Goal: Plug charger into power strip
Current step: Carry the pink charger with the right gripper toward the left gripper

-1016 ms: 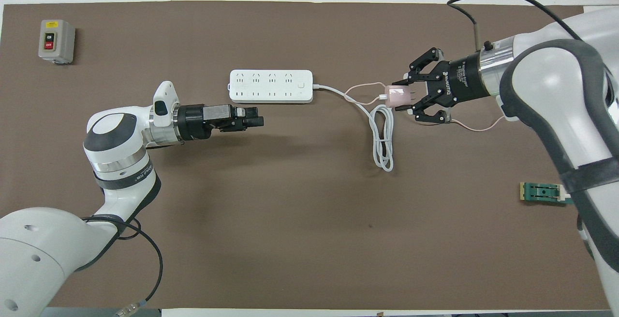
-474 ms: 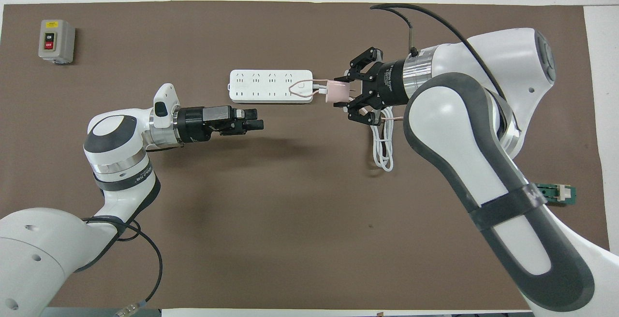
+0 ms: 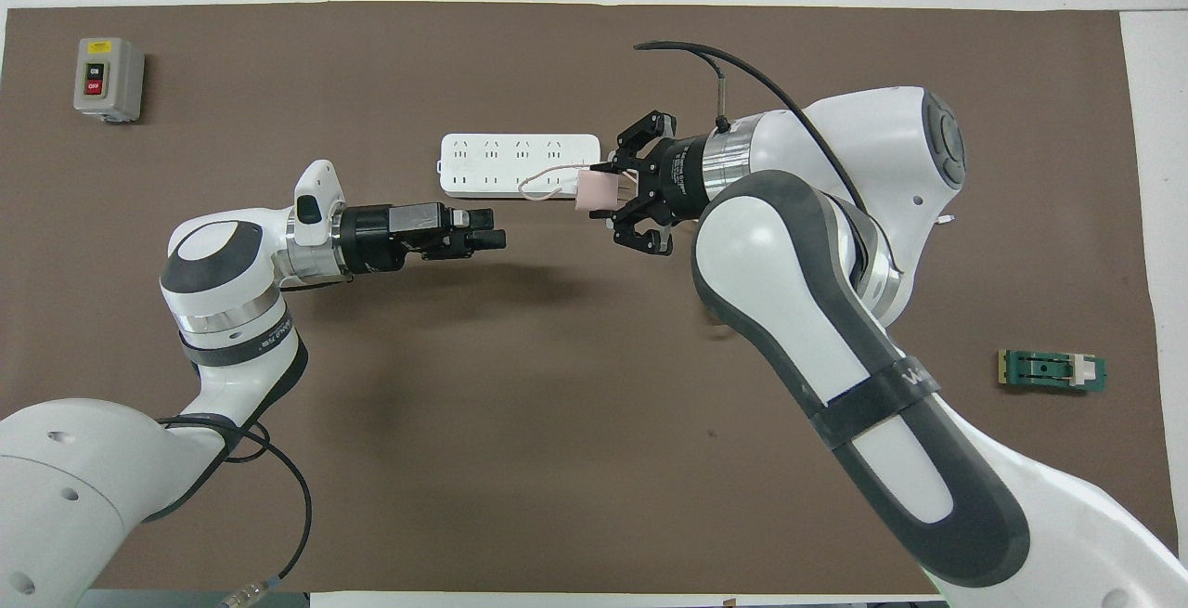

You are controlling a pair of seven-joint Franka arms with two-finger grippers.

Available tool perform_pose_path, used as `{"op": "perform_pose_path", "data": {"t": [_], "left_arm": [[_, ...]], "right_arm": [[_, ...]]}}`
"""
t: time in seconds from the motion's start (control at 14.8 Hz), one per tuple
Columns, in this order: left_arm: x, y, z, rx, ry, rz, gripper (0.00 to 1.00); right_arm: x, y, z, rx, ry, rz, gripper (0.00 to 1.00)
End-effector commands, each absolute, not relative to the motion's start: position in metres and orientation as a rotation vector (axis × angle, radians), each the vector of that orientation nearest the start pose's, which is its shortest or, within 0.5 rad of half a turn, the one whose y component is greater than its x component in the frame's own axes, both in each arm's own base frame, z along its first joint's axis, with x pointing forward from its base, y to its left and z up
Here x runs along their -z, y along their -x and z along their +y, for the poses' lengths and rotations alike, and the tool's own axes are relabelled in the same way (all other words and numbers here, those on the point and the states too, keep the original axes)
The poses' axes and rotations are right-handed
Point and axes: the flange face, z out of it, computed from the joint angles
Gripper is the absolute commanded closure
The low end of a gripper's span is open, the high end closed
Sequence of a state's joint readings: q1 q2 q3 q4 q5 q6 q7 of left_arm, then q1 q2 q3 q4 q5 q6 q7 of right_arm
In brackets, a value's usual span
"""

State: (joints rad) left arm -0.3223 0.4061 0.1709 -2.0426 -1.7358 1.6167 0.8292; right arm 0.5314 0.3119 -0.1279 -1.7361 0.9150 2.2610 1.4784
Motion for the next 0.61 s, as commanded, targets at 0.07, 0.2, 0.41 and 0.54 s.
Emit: {"op": "perform_pose_path", "data": {"t": [0.07, 0.2, 0.41, 0.54], "left_arm": [[-0.281, -0.555, -0.19, 0.037, -1.548, 0.021, 0.0], [-0.28, -0.555, -0.19, 0.037, -1.55, 0.023, 0.0], [-0.278, -0.554, -0.191, 0.038, -1.555, 0.025, 0.0], [-0.277, -0.556, -0.189, 0.017, -1.561, 0.014, 0.0]], "right_arm": [[-0.424, -0.601, 0.308, -0.596, 1.724, 1.772, 1.0], [-0.42, -0.599, 0.315, -0.585, 1.727, 1.77, 1.0], [-0.41, -0.595, 0.329, -0.572, 1.74, 1.768, 1.0], [-0.408, -0.593, 0.335, -0.56, 1.738, 1.766, 1.0]]}}
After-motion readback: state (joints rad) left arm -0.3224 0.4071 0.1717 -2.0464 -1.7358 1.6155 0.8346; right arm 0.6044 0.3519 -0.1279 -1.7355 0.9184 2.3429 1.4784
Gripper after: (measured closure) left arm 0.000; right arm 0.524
